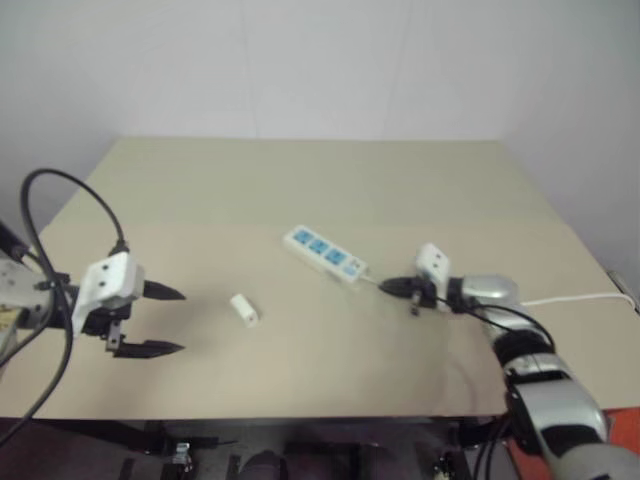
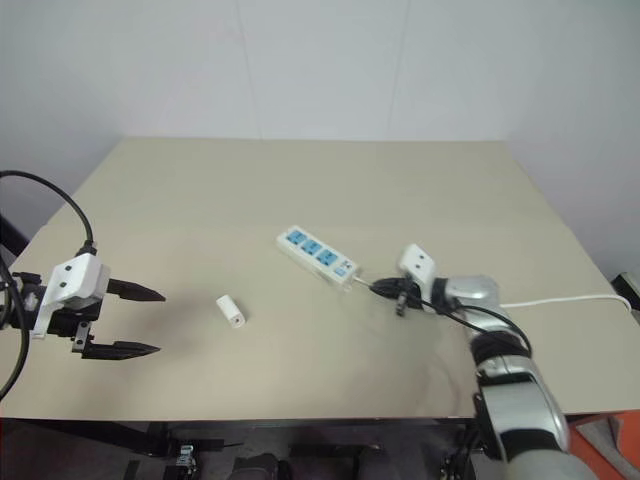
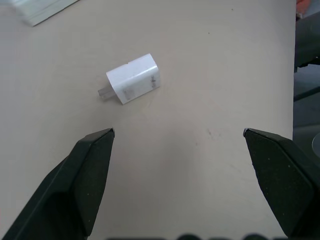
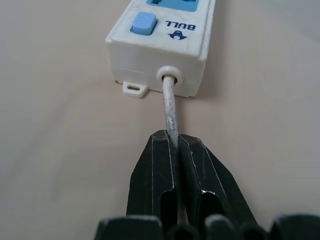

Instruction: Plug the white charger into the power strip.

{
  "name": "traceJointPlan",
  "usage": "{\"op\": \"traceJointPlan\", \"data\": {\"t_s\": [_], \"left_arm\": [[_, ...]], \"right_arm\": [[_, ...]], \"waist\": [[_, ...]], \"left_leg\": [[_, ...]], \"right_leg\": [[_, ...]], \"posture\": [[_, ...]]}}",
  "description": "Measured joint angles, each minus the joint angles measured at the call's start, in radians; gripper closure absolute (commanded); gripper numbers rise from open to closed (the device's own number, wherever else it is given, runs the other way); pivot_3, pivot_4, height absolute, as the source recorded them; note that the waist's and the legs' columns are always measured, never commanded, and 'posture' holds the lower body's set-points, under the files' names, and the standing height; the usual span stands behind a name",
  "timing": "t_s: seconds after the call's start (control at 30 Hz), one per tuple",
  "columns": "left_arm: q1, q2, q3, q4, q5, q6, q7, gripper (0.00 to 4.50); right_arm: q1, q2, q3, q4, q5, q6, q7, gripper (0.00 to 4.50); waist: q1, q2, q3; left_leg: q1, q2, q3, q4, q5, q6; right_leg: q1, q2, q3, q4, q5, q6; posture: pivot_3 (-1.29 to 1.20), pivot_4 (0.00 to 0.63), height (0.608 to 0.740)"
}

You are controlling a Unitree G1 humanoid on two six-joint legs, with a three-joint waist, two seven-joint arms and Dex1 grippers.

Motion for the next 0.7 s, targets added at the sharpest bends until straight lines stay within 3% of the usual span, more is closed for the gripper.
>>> {"op": "traceJointPlan", "data": {"t_s": [0.1,0.23,0.53,0.7], "left_arm": [[-0.01,0.0,-0.006,0.013,0.001,-0.001,-0.004,0.0],[-0.05,-0.003,-0.035,0.021,0.01,-0.006,-0.011,0.0],[-0.108,-0.017,-0.086,0.06,0.034,-0.026,-0.032,0.0],[-0.112,-0.017,-0.091,0.072,0.035,-0.036,-0.04,0.0]], "right_arm": [[0.126,-0.087,-0.039,-0.153,0.065,0.017,0.074,4.5],[0.219,-0.126,-0.058,-0.255,0.09,0.05,0.077,3.24],[0.333,-0.105,-0.091,-0.432,0.165,0.121,-0.007,0.06],[0.377,-0.061,-0.112,-0.545,0.239,0.174,-0.049,0.02]], "waist": [[0.004,0.0,0.0],[-0.004,0.0,0.0],[-0.001,0.0,0.0],[0.004,0.0,0.0]], "left_leg": [[0.001,0.0,0.0,0.0,0.0,0.0],[0.006,0.001,0.003,0.0,0.0,0.0],[0.003,0.001,0.004,0.0,0.0,0.0],[0.003,0.001,0.004,0.001,0.0,0.0]], "right_leg": [[0.001,0.001,0.0,0.001,0.0,0.0],[0.004,0.002,0.001,0.001,0.0,0.0],[0.001,0.002,0.002,0.001,0.0,0.0],[0.002,0.002,0.002,0.002,0.0,0.0]], "posture": [[0.0,0.15,0.74],[0.0,0.15,0.74],[0.0,0.15,0.74],[0.0,0.15,0.74]]}}
